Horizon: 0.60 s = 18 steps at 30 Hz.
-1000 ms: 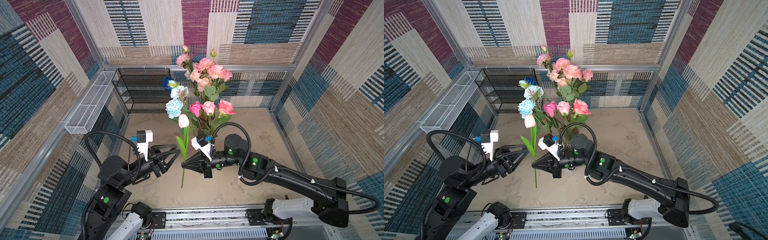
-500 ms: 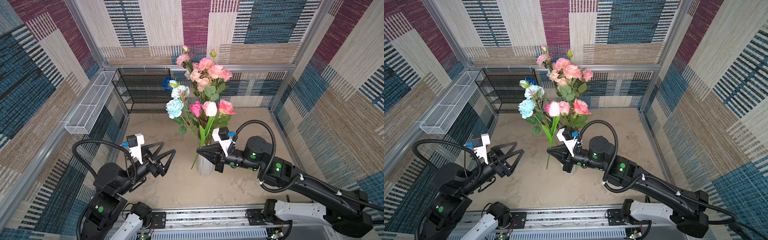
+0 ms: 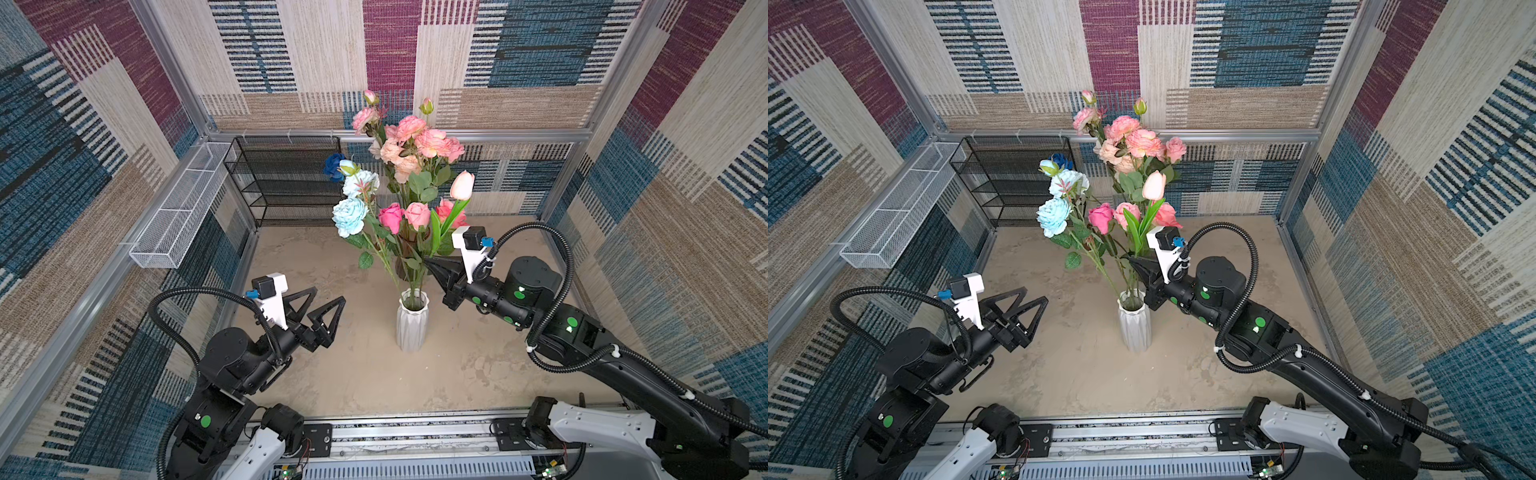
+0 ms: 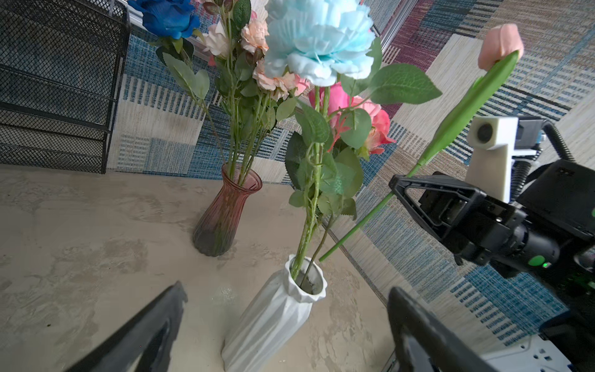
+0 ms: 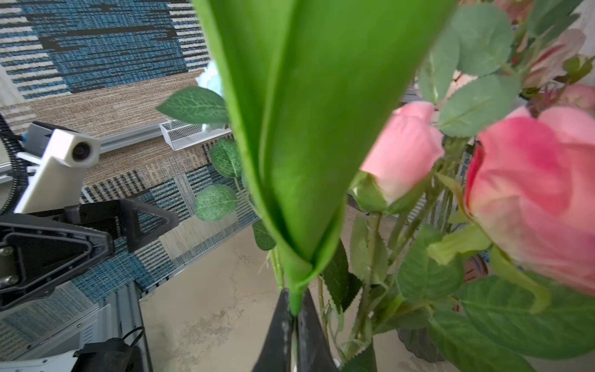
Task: Arrange flowers in a vase
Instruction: Place the flower in the vase.
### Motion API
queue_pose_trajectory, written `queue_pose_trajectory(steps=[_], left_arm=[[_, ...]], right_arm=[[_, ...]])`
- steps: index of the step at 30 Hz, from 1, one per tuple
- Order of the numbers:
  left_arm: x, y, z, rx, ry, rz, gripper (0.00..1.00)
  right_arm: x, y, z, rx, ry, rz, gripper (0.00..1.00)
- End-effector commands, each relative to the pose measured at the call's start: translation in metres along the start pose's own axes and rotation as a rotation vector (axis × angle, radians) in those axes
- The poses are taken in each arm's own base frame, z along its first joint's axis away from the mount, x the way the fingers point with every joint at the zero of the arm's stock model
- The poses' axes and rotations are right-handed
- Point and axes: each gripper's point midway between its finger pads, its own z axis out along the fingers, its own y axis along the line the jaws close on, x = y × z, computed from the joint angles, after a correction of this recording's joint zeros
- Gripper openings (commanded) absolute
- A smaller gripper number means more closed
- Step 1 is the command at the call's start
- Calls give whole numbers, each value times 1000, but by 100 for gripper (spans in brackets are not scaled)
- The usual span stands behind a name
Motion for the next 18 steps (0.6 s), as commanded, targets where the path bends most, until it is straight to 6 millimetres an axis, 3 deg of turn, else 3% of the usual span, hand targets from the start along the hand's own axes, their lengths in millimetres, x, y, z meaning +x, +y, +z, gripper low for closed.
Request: queue_pose_trajectory(steps=[1, 4, 10, 14, 18], left_arm=[[2, 5, 2, -21, -1, 11, 100], [3, 6, 2, -24, -1, 8, 100], [4, 7, 3, -28, 5, 12, 100], [6, 8, 6, -26, 14, 7, 100], [10, 9, 9, -26, 27, 2, 100]], right_arm=[[16, -9, 7, 44, 24, -22, 0], [37, -15, 14, 69, 44, -32, 0], [55, -10, 20, 30, 81, -6, 3], [64, 2, 18, -35, 132, 40, 52], [68, 7, 5, -68, 133, 77, 68]])
